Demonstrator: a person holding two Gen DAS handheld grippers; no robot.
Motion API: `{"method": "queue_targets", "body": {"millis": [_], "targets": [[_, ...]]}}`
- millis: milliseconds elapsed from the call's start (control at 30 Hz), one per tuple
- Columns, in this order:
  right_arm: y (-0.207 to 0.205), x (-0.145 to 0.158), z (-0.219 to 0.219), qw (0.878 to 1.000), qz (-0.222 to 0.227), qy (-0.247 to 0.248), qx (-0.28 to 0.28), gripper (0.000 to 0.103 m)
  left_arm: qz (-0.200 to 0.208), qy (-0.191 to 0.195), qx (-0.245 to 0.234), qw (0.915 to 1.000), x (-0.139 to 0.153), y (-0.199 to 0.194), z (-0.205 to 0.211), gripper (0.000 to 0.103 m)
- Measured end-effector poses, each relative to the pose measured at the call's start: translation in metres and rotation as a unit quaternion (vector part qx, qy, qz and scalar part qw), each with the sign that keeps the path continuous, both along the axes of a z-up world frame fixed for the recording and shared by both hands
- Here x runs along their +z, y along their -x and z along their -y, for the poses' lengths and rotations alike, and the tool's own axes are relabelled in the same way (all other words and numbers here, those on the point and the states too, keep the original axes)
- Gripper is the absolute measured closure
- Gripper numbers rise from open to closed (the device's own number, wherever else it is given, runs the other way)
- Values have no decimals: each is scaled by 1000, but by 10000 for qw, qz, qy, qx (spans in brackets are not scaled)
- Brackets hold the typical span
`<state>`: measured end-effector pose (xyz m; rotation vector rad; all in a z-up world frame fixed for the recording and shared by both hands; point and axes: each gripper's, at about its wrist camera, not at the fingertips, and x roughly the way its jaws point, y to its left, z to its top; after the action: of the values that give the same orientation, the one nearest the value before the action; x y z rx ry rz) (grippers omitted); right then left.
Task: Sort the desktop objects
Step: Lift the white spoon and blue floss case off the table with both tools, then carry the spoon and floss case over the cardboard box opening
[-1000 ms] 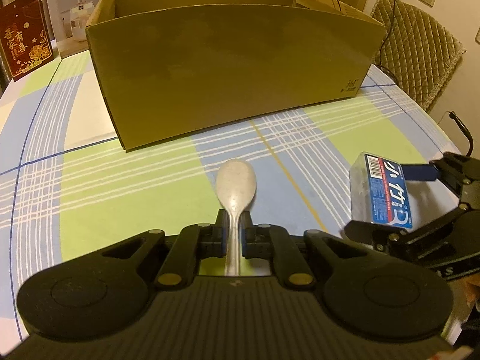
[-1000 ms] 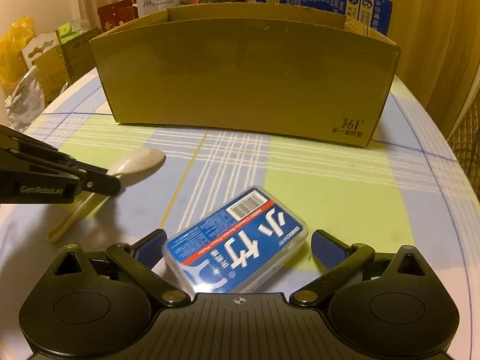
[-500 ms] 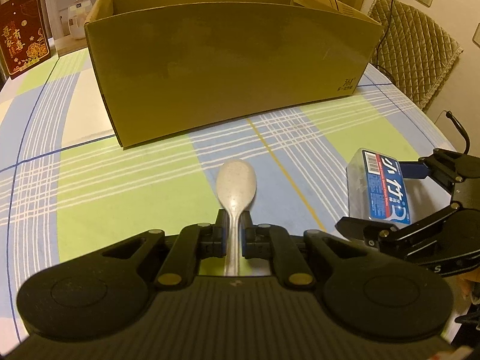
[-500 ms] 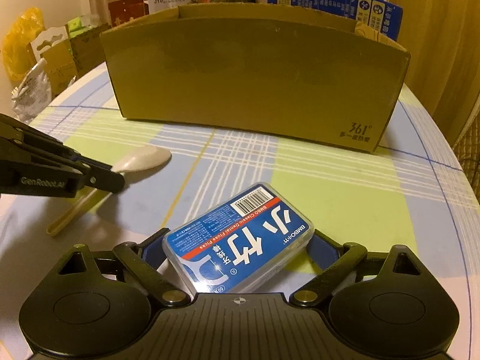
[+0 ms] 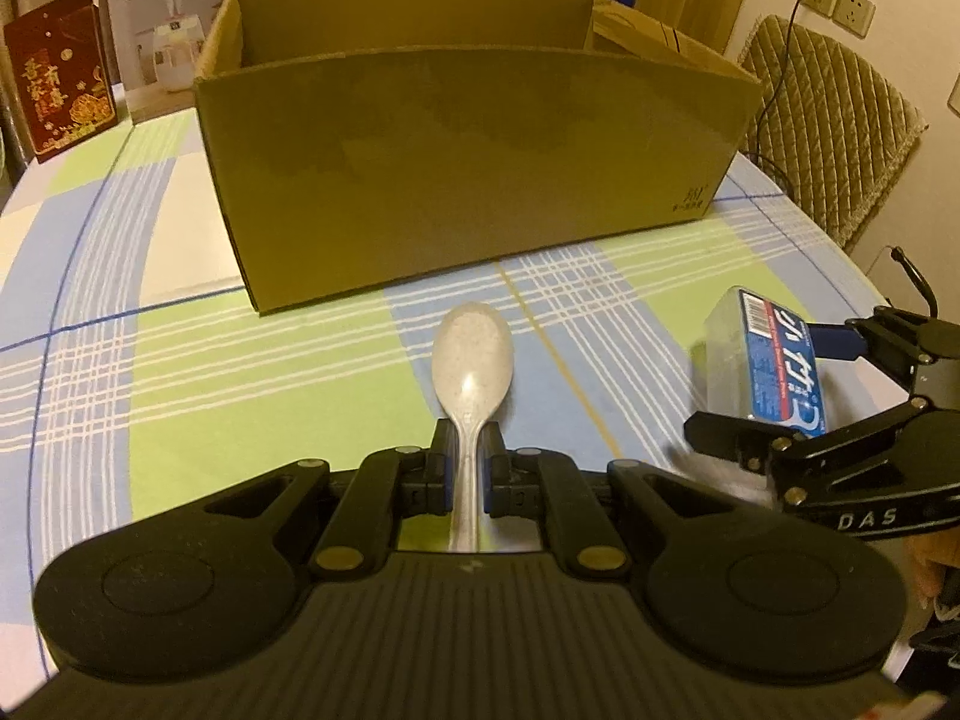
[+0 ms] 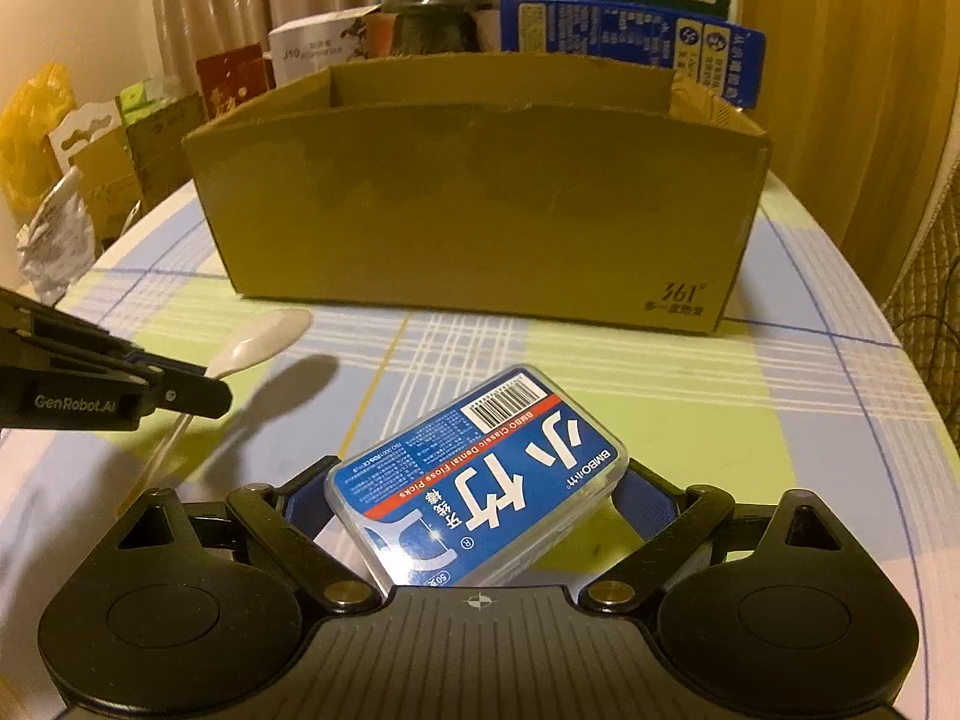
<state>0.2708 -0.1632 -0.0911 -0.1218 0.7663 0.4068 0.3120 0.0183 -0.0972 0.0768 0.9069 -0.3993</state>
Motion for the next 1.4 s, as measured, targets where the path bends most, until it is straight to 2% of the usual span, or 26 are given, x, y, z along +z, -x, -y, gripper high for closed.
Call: {"method": "queue_targets", "body": {"millis": [200,433,700,1067,1400], "targets": [[10,10,8,9999,50,-92,-124,11,149,-54,57,9999,9,9,4,98],[23,21,21,9996,49,-149,-233,11,270,100,37,9996,22,26,16,98],[39,45,34,9992,204,-192,-292,11,324,303,349,9984,43,48,21,98],[62,79,49,9979,388,-383,-340,11,488,496,874,9937,87,82,24,98],[74,101,61,9969,505,-455,-398,11,602,589,1005,9914,111,105,33,98]]}}
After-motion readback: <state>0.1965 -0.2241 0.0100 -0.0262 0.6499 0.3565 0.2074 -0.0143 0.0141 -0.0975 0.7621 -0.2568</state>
